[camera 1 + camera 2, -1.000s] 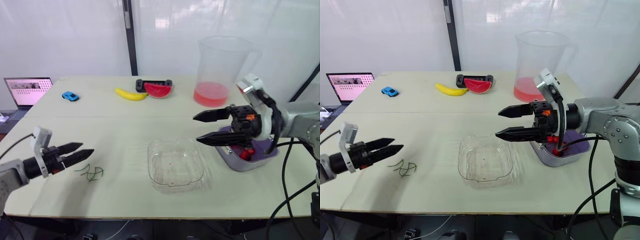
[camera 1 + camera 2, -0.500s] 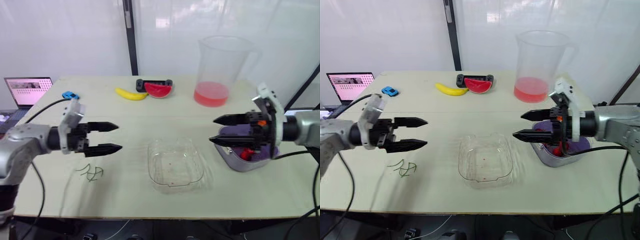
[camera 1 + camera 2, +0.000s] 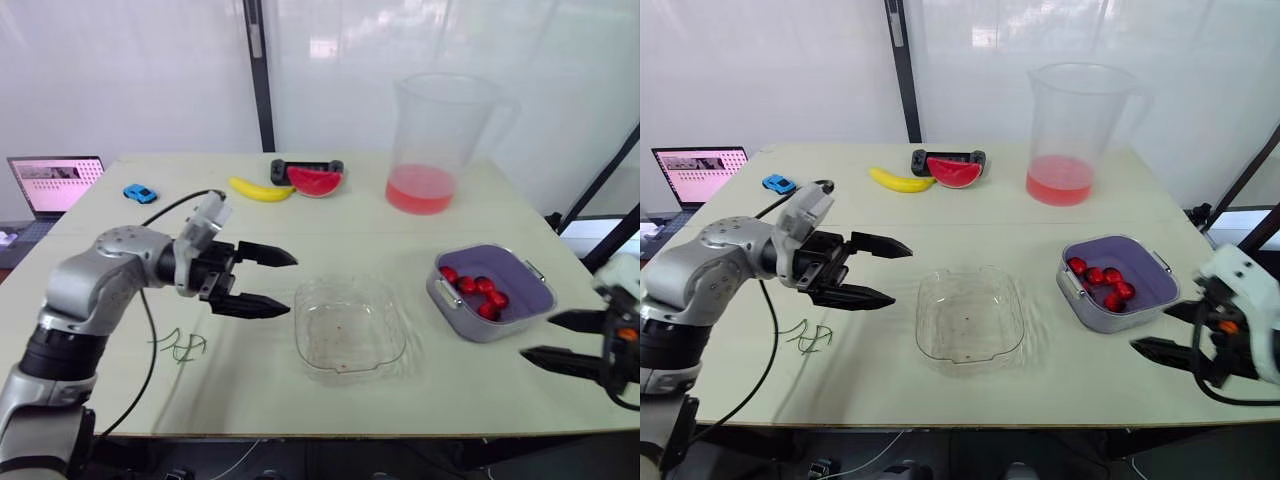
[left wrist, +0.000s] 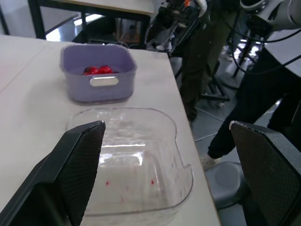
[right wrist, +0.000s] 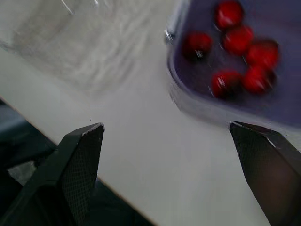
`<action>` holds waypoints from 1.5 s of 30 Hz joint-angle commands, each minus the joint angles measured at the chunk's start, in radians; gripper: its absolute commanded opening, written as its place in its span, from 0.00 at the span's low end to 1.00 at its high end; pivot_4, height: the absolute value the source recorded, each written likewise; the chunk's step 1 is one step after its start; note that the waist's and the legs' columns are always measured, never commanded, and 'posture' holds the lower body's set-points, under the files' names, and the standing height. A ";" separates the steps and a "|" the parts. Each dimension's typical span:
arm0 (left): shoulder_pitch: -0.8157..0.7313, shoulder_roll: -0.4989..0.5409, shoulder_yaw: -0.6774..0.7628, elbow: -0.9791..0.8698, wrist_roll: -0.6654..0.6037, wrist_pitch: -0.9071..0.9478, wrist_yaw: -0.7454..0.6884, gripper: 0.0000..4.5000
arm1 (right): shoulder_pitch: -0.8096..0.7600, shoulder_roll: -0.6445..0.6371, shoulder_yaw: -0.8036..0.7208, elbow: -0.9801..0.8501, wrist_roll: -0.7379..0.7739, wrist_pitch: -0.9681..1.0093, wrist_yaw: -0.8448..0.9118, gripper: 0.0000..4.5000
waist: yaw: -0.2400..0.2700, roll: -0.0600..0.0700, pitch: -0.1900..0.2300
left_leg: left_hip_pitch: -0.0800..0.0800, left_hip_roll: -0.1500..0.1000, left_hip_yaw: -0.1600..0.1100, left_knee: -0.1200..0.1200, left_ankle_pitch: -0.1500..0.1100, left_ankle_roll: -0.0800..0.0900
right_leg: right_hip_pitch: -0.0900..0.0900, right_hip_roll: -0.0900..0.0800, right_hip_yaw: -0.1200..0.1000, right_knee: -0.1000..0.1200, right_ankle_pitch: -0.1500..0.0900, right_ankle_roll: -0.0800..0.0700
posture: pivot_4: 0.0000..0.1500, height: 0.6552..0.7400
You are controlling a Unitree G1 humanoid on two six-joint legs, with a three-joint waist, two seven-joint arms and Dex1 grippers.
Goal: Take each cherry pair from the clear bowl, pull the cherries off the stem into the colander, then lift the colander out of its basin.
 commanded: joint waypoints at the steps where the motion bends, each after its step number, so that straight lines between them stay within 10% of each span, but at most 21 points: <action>1: -0.017 -0.002 0.014 -0.008 0.004 -0.017 -0.018 0.99 | 0.083 0.019 -0.127 -0.056 -0.059 -0.003 0.052 1.00 | 0.000 0.000 0.000 | 0.000 0.000 0.000 0.000 0.000 0.000 | 0.000 0.000 0.000 0.000 0.000 0.000 | 1.00 1.00; 8: 0.010 -0.004 0.042 -0.013 0.005 -0.029 -0.002 0.99 | -0.021 -0.020 -0.058 -0.072 -0.029 0.002 -0.002 1.00 | -0.002 0.000 0.000 | 0.003 0.001 -0.001 0.000 0.000 0.000 | 0.003 0.000 0.001 -0.001 0.000 0.000 | 1.00 1.00; 15: 0.076 -0.020 0.089 -0.006 0.074 -0.118 0.100 0.99 | -0.464 -0.075 0.318 -0.032 0.065 0.080 -0.253 1.00 | -0.004 0.000 0.000 | 0.004 0.002 -0.002 -0.001 0.000 0.000 | 0.003 -0.001 0.001 -0.001 0.000 0.000 | 1.00 1.00; 20: 0.132 -0.023 0.115 -0.030 0.091 -0.131 0.157 0.99 | -0.967 0.139 0.674 0.141 0.045 0.349 -0.488 1.00 | -0.007 -0.001 0.000 | 0.003 0.002 -0.002 -0.001 0.000 0.000 | 0.003 -0.002 0.002 -0.002 0.000 0.000 | 1.00 1.00; 27: 0.178 -0.013 0.137 -0.063 0.093 -0.134 0.199 0.99 | -1.037 0.218 0.908 0.247 0.015 0.354 -0.652 1.00 | -0.003 -0.001 0.000 | -0.009 0.002 -0.004 0.001 0.001 -0.002 | -0.008 -0.003 0.000 -0.002 0.000 0.000 | 1.00 1.00; 33: 0.207 -0.007 0.147 -0.099 0.082 -0.124 0.224 1.00 | -1.037 0.233 0.958 0.271 0.010 0.354 -0.713 0.50 | -0.003 0.000 0.000 | -0.009 0.001 -0.003 0.001 0.001 -0.001 | -0.009 -0.002 0.000 0.001 0.000 0.000 | 1.00 1.00; 42: 0.211 -0.002 0.140 -0.116 0.084 -0.120 0.241 1.00 | -1.053 0.281 0.971 0.295 0.000 0.354 -0.751 0.50 | -0.004 0.000 0.000 | -0.009 0.001 -0.003 0.001 0.001 -0.001 | -0.009 -0.002 0.000 0.001 0.000 0.000 | 1.00 1.00; 45: 0.206 -0.001 0.138 -0.118 0.085 -0.118 0.243 1.00 | -1.050 0.291 0.965 0.300 0.005 0.354 -0.768 0.32 | -0.004 0.000 0.000 | -0.009 0.000 -0.003 0.001 0.001 -0.001 | -0.009 -0.002 0.000 0.001 0.000 0.000 | 1.00 1.00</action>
